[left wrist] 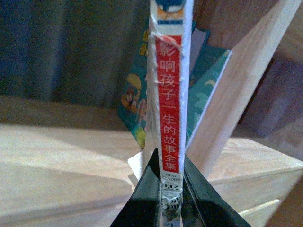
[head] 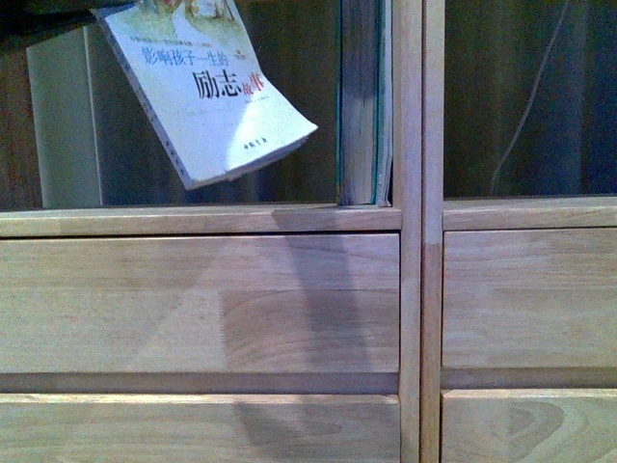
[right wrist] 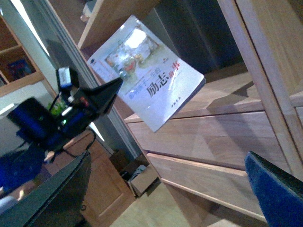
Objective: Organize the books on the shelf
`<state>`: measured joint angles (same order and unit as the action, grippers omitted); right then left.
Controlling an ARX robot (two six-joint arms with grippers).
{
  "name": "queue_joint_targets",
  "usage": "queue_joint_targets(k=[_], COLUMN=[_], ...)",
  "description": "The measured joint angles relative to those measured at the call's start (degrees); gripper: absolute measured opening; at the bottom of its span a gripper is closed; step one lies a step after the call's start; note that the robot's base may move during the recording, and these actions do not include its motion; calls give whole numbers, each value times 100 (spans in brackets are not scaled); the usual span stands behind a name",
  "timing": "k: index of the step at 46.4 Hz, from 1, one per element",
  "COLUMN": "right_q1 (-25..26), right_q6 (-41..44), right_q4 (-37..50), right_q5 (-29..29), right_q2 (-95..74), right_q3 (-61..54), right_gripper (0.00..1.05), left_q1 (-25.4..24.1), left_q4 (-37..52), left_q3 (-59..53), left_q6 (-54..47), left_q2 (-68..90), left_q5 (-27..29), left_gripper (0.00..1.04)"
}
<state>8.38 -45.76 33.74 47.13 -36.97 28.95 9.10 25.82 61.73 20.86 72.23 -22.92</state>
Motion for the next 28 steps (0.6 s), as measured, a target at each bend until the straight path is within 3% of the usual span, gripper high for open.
queue_joint_targets(k=[9, 19, 28], right_q1=[1440, 1360, 1292], right_q6=[-98, 245, 1281], right_q4=[142, -365, -796], right_q5=[890, 664, 437], right_q2=[1032, 1281, 1458], right_q3=[-267, -452, -603], right_gripper=[98, 98, 98], left_q1=[127, 264, 358], left_q4=[-68, -240, -658], left_q3=[1263, 2256, 3287], left_q6=[-1666, -2627, -3018], left_q2=[1027, 2059, 2997], left_q5=[817, 1180, 1486], left_gripper=[7, 7, 7])
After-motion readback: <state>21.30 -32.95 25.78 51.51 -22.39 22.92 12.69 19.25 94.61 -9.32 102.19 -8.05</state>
